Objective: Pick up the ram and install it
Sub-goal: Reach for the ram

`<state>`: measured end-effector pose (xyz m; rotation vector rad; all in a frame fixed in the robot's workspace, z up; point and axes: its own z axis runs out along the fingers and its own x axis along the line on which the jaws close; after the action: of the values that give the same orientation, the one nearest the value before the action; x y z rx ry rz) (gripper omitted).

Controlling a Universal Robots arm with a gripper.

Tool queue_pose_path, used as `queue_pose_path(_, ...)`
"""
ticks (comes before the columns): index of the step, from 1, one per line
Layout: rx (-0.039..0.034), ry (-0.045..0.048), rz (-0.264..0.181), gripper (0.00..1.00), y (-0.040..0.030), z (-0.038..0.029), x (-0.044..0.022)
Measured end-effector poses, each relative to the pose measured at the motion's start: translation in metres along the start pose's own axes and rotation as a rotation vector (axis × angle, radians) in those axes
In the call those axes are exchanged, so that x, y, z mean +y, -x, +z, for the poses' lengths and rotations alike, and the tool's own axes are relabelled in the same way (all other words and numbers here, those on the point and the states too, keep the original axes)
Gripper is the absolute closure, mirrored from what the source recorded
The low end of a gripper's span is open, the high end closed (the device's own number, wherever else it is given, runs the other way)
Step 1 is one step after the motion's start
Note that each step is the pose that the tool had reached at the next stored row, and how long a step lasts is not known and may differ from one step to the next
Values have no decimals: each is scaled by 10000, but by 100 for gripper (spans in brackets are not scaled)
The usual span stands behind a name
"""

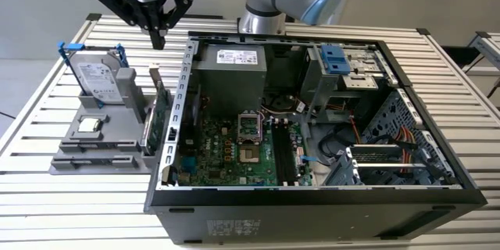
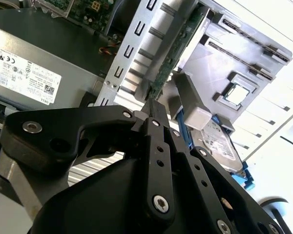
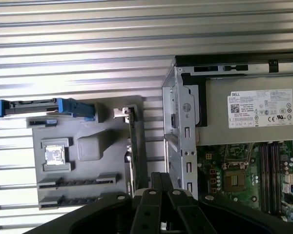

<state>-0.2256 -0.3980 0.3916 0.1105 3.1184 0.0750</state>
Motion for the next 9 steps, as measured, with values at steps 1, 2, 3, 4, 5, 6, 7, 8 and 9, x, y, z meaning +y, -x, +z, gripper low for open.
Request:
queue_pose_path(1,0,0,0,100,-6,0,0)
queue_pose_path(2,0,0,-1,100,-12,0,-1)
queue_pose_path(3,0,0,0,100,-19,0,-1)
queue_pose_path(4,0,0,0,100,-25,0,-2)
queue_pose_path(5,0,0,-1,100,-32,0,-2)
queue_pose_path(6,0,0,-1,100,-39,0,-3)
queue_pose_path(7,0,0,-1,100,-46,0,-3)
queue_pose_path(8,0,0,-1,100,-53,0,-4)
queue_pose_path(9,0,0,-1,100,-60,0,-4)
